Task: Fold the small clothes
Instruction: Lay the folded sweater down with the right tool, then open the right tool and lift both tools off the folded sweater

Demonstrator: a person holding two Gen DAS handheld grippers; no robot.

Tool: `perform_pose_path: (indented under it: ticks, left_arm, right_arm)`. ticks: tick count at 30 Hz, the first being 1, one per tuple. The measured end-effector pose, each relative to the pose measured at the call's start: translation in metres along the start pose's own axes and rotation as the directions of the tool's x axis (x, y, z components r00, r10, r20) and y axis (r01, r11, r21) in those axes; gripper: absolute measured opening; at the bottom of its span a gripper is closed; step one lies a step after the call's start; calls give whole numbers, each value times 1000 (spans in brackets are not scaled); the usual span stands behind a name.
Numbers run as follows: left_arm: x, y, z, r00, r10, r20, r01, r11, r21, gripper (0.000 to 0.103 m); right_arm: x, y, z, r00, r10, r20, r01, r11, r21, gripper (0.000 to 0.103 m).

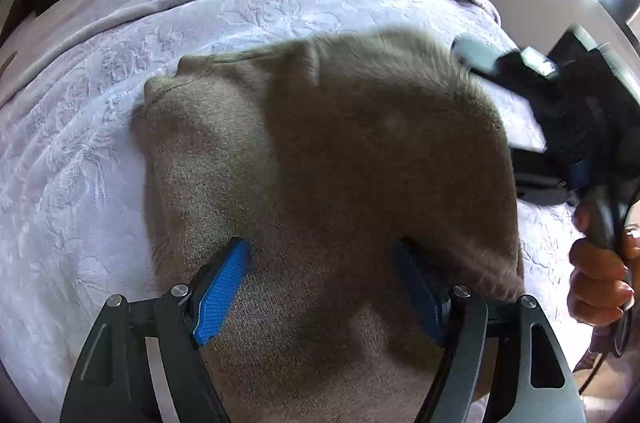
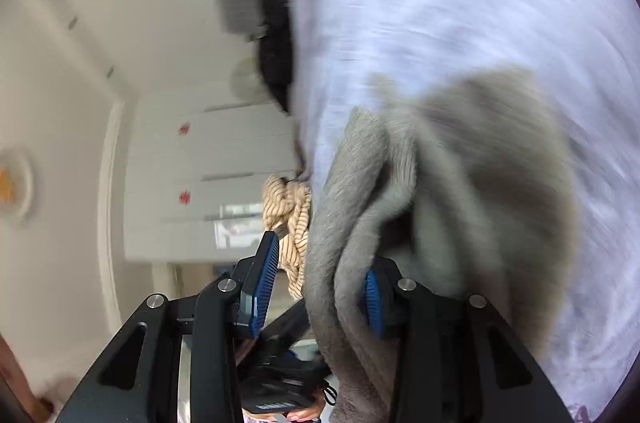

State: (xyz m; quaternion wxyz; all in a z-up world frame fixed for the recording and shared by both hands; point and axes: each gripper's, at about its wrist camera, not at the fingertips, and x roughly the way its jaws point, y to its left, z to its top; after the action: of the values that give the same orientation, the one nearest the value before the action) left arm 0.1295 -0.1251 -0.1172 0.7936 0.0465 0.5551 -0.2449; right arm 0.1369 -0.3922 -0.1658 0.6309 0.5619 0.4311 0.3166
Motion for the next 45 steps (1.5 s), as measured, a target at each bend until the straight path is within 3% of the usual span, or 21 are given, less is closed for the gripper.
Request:
perform_pose_path:
  ticks: [3,6,10,14,16,18,19,21,22,24,28,32,33,36,37,39,41,43,45]
  left_arm:
    - [7,-4,1,1000,23,-10,-23,1000,9,76]
    - [11,-11,0,999,47,-10,-47,998,35,76]
    - [16,-20,-2,998,61,-19,-59,995,77,76]
    - [16,-22,-3,997,75,-19,-73,992,101,76]
    - [8,-18,-1,998,65,-4,-65,995,72,76]
    - [-2,-12,0,998,57,14,-57,998,39,76]
    - [-8,-5,0,998,63,22,-63,998,21,76]
    - [-17,7,-1,997,78,25,-78,997,-3,76]
    - [-23,18,-4,996,84,23,-83,996,-21,76]
    - [-29,36,-11,996,88,4,-88,995,-44,76]
    - [-29,68,-31,994,86,-65,-91,993,-78,76]
    - [-27,79,-51,995,33,-89,-42,994,-101,76]
    - [-27,80,-52,995,25,-94,-36,993,-112,76]
    - [-32,79,-56,995,22,-96,-32,993,-113,76]
    - [-33,78,-58,995,32,-95,-41,995,-89,76]
    - [-35,74,-68,993,55,-101,-59,998,-38,76]
    - [-29,71,-82,989,74,-126,-73,997,13,76]
    - [-21,70,-93,982,107,-154,-101,994,46,76]
    - [-21,72,-101,978,129,-166,-124,991,43,76]
  right_arm:
    - [10,37,-5,996,-50,-70,38,985,-168,51]
    - [6,51,-5,991,-126,-37,113,964,-242,51]
    - [-11,36,-4,991,-127,33,131,976,-176,51]
    - [-26,25,0,997,-24,78,31,995,-91,51]
    - [-37,29,1,988,41,148,-29,996,-79,51]
    - [-53,28,5,975,-8,221,18,999,-43,51]
    - [-53,31,4,971,-107,213,120,991,-51,51]
    - [-54,38,-2,951,-262,163,281,954,-104,51]
    - [-52,41,-11,931,-345,123,359,924,-127,51]
    - [-58,42,-26,901,-427,79,435,887,-156,51]
    - [-69,45,-83,898,-440,17,435,881,-186,51]
    - [-58,44,-133,867,-492,-71,464,852,-241,51]
    - [-52,41,-138,847,-524,-88,489,834,-254,50]
    - [-24,33,-131,801,-582,-140,537,803,-259,6]
    - [-20,32,-132,791,-594,-149,545,794,-269,6]
    - [-15,39,-136,795,-585,-161,522,795,-308,6]
    - [-18,35,-144,771,-615,-169,552,776,-305,6]
    - [-30,17,-144,739,-653,-166,609,753,-248,6]
    - [-39,1,-141,740,-653,-161,630,757,-174,6]
